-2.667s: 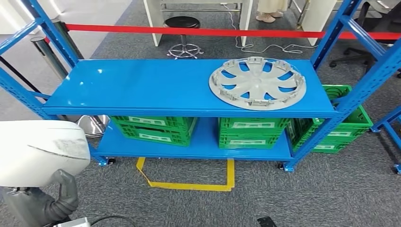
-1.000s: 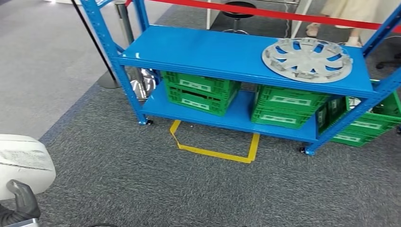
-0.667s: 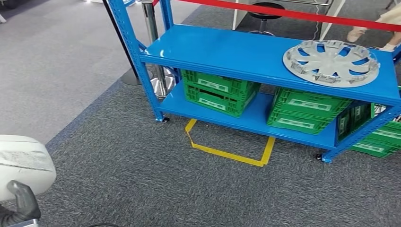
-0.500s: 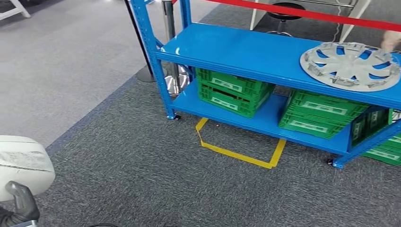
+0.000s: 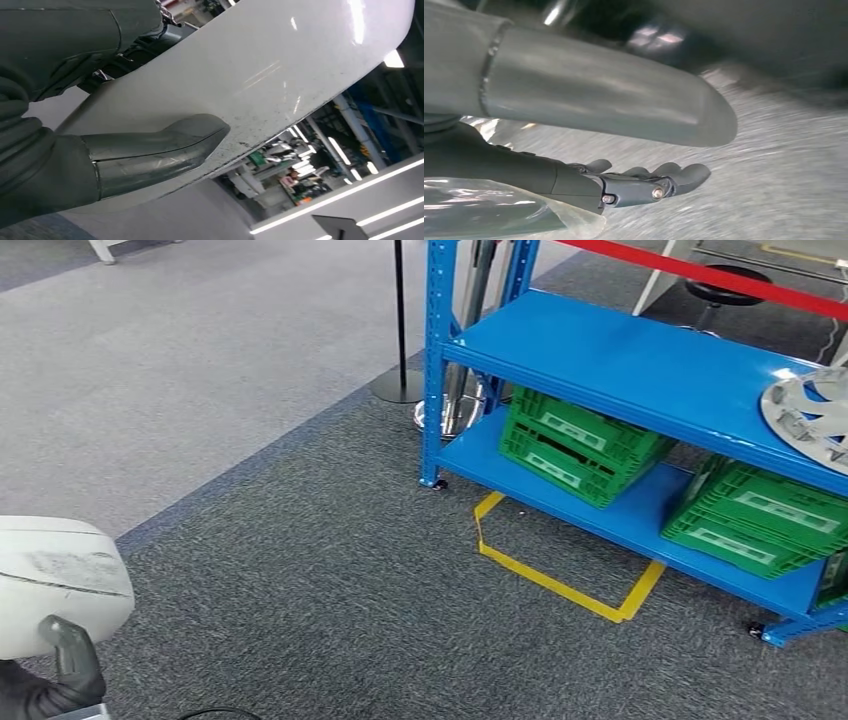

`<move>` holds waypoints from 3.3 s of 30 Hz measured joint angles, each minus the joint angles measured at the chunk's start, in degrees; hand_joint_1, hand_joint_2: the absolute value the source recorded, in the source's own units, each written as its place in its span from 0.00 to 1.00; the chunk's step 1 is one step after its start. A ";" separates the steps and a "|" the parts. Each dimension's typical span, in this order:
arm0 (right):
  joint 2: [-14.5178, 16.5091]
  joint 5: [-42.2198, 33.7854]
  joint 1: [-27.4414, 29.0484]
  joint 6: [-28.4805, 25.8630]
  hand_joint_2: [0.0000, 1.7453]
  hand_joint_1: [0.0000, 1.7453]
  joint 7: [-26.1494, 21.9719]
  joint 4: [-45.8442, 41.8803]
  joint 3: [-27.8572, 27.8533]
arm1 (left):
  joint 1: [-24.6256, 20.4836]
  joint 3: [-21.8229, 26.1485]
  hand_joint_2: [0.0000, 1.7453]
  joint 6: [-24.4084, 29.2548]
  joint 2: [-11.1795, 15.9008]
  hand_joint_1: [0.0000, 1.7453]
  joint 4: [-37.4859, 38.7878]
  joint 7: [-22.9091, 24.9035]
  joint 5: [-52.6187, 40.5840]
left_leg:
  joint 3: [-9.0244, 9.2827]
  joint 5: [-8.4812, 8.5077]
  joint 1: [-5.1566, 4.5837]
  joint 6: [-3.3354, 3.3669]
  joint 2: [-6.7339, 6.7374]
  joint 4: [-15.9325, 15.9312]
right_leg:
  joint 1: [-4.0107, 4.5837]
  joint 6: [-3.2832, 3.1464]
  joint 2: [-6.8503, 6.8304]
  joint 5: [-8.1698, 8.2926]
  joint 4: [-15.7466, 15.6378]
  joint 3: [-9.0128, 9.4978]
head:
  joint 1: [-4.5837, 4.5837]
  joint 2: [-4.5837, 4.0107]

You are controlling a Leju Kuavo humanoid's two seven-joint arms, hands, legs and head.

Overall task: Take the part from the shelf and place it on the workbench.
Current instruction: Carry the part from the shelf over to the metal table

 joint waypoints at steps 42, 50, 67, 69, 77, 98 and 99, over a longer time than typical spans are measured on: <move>-2.32 13.65 -0.47 1.73 0.00 0.00 2.27 -0.28 10.46 | -4.31 -0.28 1.00 0.04 -0.96 1.00 1.70 -1.47 8.66 | -4.04 -2.91 -0.03 -1.92 -2.18 6.74 | -0.49 -1.79 1.09 7.82 -16.22 7.52 | -1.07 0.00; -2.57 12.05 0.51 4.38 0.00 0.00 2.29 -0.02 10.31 | -4.56 0.21 1.00 0.02 -1.07 1.00 1.73 -1.41 9.32 | -2.82 -0.19 -0.23 -1.91 4.50 4.80 | 0.06 -1.42 -5.00 6.30 -16.27 8.67 | -1.27 0.00; -2.74 10.42 -0.87 8.15 0.00 0.00 -1.09 -0.07 9.66 | -7.02 0.20 1.00 -0.02 -1.61 1.00 2.99 -2.59 15.07 | -1.31 -0.17 -0.64 0.22 -4.21 1.77 | -0.63 0.08 5.44 8.35 -14.36 4.78 | -0.66 0.00; -2.73 10.35 -0.86 8.20 0.00 0.00 -1.24 -0.06 9.65 | -7.07 0.19 1.00 -0.02 -1.61 1.00 3.01 -2.60 15.68 | -1.41 -0.21 -0.74 0.15 -4.41 1.94 | -0.70 0.05 5.66 8.22 -14.75 4.94 | -0.69 0.00; -2.73 9.47 0.44 7.90 0.00 0.00 -1.56 0.05 8.56 | -6.44 0.19 1.00 0.01 -1.35 1.00 2.98 -1.54 23.88 | -8.90 -7.31 0.33 -2.48 0.87 17.52 | -0.21 -1.97 -1.90 7.93 -15.67 6.55 | -1.37 0.00; -2.70 11.03 0.15 6.12 0.00 0.00 -0.82 0.12 8.10 | -6.00 -1.76 1.00 -0.13 0.34 1.00 3.04 -0.08 21.23 | -1.19 -0.47 -0.07 -0.18 -4.54 1.71 | -0.32 -0.22 4.36 8.35 -14.03 4.79 | -0.69 0.00; -2.71 11.07 0.14 6.17 0.00 0.00 -0.81 0.14 8.10 | -5.99 -2.03 1.00 -0.13 0.53 1.00 3.08 0.14 20.75 | -1.38 -0.41 0.00 -0.53 -5.19 1.75 | -0.29 -0.37 4.76 8.25 -14.88 5.30 | -0.71 0.00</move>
